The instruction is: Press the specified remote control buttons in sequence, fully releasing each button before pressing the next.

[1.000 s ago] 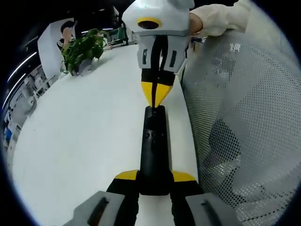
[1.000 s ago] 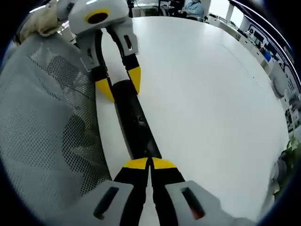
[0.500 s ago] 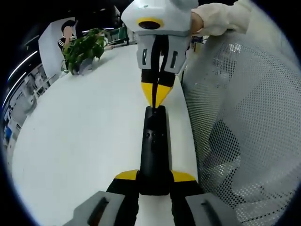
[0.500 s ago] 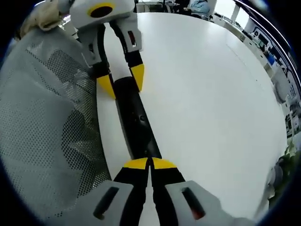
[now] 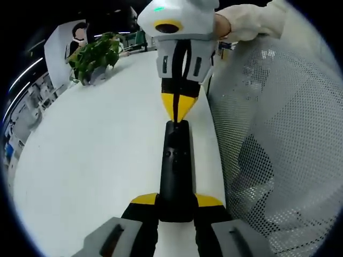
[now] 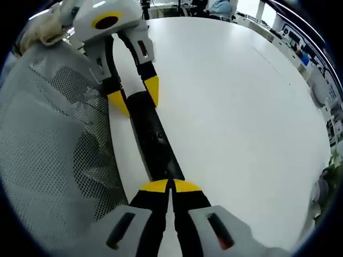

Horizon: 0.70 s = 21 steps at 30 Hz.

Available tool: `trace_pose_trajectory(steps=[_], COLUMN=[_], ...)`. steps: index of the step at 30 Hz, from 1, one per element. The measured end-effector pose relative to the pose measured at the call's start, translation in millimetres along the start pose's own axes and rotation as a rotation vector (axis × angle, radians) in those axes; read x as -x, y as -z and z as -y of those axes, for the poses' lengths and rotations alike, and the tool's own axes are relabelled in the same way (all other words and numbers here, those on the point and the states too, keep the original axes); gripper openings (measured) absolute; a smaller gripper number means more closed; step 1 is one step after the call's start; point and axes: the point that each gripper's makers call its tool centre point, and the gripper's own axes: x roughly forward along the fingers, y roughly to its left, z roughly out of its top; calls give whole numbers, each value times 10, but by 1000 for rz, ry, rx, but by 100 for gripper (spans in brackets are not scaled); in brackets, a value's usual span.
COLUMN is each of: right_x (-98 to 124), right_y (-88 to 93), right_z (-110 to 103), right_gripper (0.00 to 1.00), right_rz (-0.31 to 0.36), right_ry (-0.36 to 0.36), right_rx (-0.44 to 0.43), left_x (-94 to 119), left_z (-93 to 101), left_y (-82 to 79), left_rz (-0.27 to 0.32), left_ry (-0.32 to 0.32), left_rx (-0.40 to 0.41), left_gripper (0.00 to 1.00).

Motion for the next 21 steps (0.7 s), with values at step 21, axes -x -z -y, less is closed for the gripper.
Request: trace_pose_trajectory(steps=[21], right_x=[-42], right_y=[-79], right_z=[-2], right_gripper=[0], right_rz=[0], right_ry=[-5], right_rx=[34], left_x=[-7], left_z=[-17], left_y=[-5], left_rz=[2], left_ry=[3], left_rx=[4], left_gripper=[25])
